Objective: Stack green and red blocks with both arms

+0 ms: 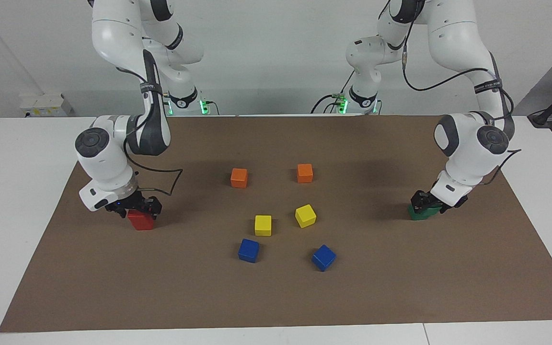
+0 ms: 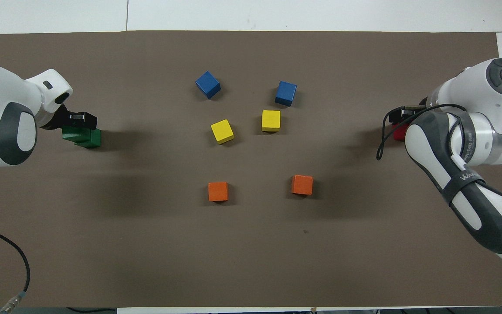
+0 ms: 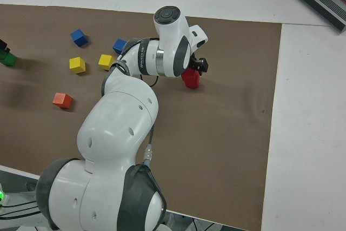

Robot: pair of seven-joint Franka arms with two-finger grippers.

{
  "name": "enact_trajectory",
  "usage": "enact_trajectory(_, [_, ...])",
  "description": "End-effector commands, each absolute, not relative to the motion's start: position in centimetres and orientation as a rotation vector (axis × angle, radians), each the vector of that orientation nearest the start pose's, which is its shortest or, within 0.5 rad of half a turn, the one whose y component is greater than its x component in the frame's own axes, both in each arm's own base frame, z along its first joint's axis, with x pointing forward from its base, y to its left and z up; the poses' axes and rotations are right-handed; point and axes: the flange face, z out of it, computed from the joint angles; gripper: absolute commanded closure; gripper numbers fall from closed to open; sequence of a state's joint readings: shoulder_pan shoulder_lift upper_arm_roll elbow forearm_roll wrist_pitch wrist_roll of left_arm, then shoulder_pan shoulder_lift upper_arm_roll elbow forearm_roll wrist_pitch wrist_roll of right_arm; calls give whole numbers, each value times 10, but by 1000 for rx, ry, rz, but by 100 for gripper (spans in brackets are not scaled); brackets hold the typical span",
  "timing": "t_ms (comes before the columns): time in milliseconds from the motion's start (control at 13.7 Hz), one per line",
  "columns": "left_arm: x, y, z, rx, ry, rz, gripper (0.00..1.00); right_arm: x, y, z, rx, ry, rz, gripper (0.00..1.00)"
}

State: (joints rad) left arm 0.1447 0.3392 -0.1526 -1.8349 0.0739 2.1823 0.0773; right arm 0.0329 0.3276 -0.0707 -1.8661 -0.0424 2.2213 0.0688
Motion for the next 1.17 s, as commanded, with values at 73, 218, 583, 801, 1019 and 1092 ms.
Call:
enact_trajectory(73, [621, 7, 398, -3116, 195, -101, 0, 631, -10, 400, -3191, 122, -79, 0])
enact_trajectory(218, [611, -1, 452, -3105, 202, -76, 0, 624, -9, 446, -3187, 132, -67, 0])
enact_trajectory(583, [562, -23, 554, -3074, 231, -57, 0, 564, -9, 546, -3182, 54, 31, 0])
enact_trajectory(801, [558, -21, 571, -3083, 147, -3, 0, 541, -13, 587, -3181, 61, 70, 0])
enact_trajectory(1019, [554, -15, 572, -3116, 60, 7, 0, 539, -14, 611, -3170, 65, 83, 0])
enact_trajectory(1092, [553, -16, 569, -3117, 62, 12, 0, 537, -10, 615, -3171, 54, 78, 0])
